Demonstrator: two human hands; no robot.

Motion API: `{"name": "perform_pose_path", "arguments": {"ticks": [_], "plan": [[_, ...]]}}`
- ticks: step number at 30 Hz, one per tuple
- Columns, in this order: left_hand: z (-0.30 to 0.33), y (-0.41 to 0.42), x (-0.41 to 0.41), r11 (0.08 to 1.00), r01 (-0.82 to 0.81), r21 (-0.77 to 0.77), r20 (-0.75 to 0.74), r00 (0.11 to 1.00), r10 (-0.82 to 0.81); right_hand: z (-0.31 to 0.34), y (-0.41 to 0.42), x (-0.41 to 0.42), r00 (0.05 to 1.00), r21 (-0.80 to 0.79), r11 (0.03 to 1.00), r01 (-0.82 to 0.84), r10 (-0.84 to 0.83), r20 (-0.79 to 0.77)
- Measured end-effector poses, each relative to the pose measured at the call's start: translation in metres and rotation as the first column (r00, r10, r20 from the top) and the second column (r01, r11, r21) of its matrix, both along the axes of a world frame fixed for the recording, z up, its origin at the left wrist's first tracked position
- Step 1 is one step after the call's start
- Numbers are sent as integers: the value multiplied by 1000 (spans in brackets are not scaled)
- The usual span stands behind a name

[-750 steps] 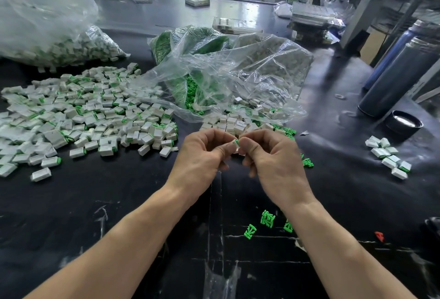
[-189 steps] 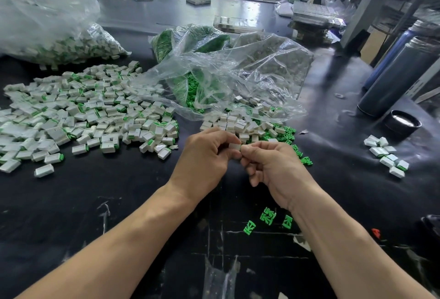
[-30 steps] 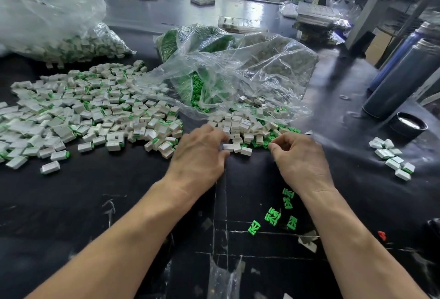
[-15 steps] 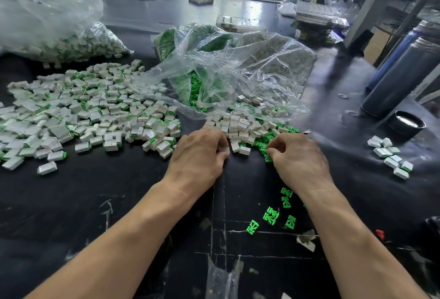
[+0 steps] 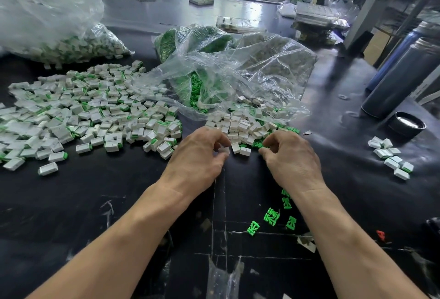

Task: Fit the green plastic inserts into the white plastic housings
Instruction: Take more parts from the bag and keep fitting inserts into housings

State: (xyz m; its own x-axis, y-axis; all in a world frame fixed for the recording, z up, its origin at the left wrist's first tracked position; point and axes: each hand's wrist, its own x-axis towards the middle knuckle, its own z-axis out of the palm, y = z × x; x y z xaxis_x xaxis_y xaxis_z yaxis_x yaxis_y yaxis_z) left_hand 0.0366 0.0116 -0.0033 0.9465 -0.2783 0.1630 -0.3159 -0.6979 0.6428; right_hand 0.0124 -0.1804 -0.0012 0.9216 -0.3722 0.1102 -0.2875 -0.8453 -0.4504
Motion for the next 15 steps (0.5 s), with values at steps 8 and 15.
{"name": "perform_pose_path", "arguments": {"ticks": [8, 15], "plan": [[-3, -2, 5, 974, -7, -225, -51, 999, -5, -2, -3, 0, 970, 102, 994, 33, -56, 237], [-2, -4, 5, 890, 1, -457, -115, 992, -59, -5, 8, -6, 934, 538, 826, -167, -42, 355]]}}
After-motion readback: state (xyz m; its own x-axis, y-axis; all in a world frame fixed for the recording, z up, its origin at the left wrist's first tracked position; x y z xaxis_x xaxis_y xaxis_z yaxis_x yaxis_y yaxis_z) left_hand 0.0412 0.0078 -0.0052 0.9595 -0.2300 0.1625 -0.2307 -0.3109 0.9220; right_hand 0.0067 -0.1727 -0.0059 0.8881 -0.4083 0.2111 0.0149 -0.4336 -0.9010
